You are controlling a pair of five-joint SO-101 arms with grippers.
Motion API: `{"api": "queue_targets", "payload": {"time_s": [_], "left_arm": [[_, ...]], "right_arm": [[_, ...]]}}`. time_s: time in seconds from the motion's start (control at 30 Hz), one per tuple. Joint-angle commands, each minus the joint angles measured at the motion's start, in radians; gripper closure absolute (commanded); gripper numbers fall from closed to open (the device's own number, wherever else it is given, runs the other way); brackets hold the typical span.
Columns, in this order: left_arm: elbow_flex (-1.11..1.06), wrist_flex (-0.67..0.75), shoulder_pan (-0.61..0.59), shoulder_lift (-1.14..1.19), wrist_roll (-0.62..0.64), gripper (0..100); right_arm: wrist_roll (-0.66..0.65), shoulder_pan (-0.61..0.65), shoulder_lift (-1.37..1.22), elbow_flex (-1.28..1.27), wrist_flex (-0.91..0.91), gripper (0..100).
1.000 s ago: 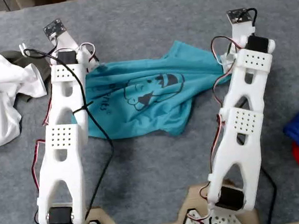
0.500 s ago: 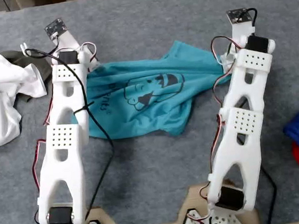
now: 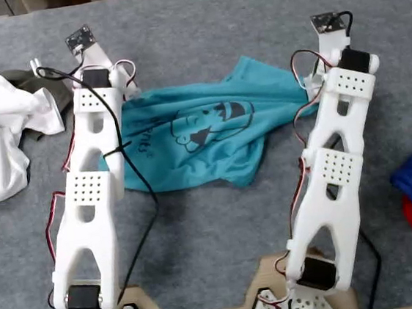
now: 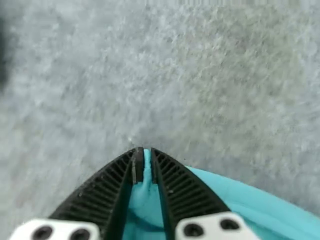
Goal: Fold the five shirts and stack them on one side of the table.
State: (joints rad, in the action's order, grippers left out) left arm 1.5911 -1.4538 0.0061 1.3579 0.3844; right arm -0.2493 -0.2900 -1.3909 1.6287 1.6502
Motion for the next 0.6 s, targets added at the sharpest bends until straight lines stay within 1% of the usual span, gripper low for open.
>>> {"api": "queue_targets", "payload": {"time_s": [0.0, 0.1, 0.17, 0.23, 0.3, 0.4, 0.47, 0.57], "left_arm": [[0.081, -0.092, -0.003, -0.027, -0.002, 98], [0.083, -0.132, -0.035, -0.068, -0.002, 98], [0.083, -0.172, -0.061, -0.087, 0.000, 98], [0.083, -0.207, -0.078, -0.090, 0.000, 98], [0.083, -0.226, -0.092, -0.091, -0.002, 98], [0.083, -0.224, -0.106, -0.093, -0.002, 98], [0.083, -0.224, -0.110, -0.093, -0.002, 98], [0.083, -0.213, -0.114, -0.091, -0.002, 98]], "right_arm": [[-0.058, 0.001, 0.157, 0.039, 0.058, 99.3], [-0.129, 0.025, 0.236, 0.038, 0.132, 99.2], [-0.126, 0.045, 0.277, 0.033, 0.138, 96.3], [-0.130, 0.076, 0.320, 0.033, 0.138, 88.1], [-0.167, 0.116, 0.361, 0.031, 0.138, 77.7], [-0.175, 0.143, 0.392, 0.031, 0.137, 68.5], [-0.175, 0.130, 0.387, 0.031, 0.137, 67.3], [-0.175, 0.070, 0.378, 0.038, 0.130, 67.3]]}}
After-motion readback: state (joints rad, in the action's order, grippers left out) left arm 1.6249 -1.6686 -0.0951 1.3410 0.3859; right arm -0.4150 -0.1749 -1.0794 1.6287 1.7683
